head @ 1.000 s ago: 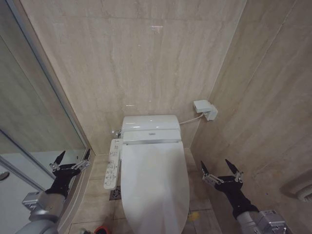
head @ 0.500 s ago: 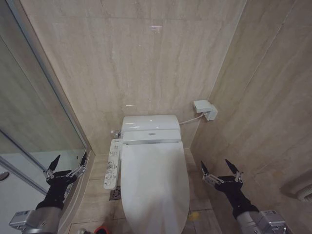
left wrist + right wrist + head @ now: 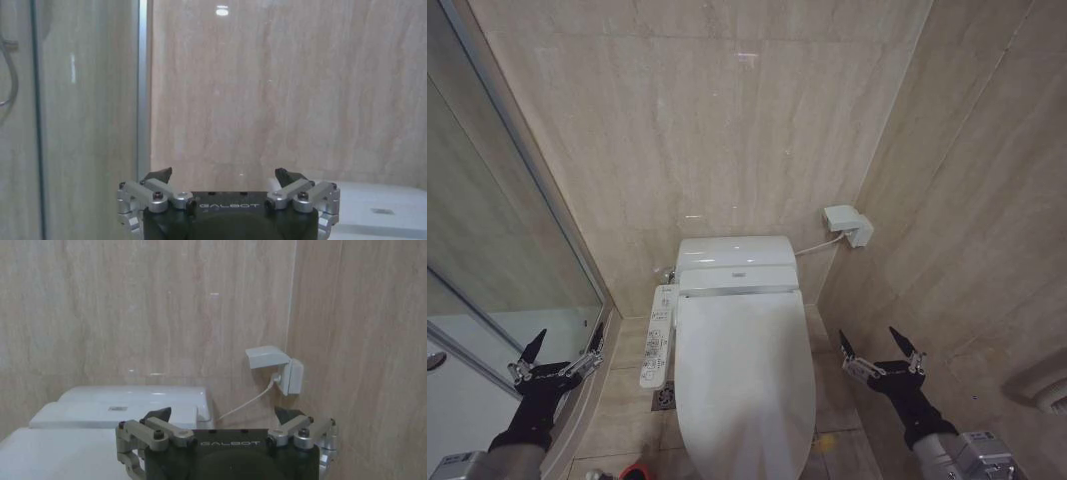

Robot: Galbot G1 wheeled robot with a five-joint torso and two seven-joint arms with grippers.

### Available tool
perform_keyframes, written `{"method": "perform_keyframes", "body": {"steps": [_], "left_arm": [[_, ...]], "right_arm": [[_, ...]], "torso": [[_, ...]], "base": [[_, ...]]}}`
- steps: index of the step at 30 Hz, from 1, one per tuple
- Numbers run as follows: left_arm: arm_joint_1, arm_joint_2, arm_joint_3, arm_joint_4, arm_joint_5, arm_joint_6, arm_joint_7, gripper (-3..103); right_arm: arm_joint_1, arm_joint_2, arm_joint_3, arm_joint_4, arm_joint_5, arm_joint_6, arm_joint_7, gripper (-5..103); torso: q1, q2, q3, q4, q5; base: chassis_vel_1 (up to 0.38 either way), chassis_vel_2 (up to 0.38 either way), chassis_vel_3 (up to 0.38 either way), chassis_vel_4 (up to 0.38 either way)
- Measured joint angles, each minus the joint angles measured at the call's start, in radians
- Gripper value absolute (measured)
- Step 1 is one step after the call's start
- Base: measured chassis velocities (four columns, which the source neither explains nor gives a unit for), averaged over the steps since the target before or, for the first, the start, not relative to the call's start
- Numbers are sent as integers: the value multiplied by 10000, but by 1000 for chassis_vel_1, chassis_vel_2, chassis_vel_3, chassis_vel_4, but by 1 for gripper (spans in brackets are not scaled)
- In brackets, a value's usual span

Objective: Open the toilet lid, clean the toilet bowl with a toilet brush, close the toilet lid, and flush.

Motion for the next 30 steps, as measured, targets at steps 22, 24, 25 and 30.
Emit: {"method": "perform_keyframes", "body": {"steps": [22,24,25,30], "left_arm": [[329,222,116,-789,12,2007,402,100],[328,191,170,-757,347,1740,414,100],[332,161,215,-718,573,1528,402,100],[521,19,455,-598,1029,890,-70,100]], "right_arm": [[0,0,0,0,0,0,0,100],[0,0,0,0,0,0,0,100],[0,1,0,0,0,0,0,100],[0,0,0,0,0,0,0,100]], "torso": [[0,0,0,0,0],[0,0,0,0,0],[0,0,0,0,1],[0,0,0,-1,0]], "base": [[0,0,0,0],[0,0,0,0],[0,0,0,0],[0,0,0,0]]}}
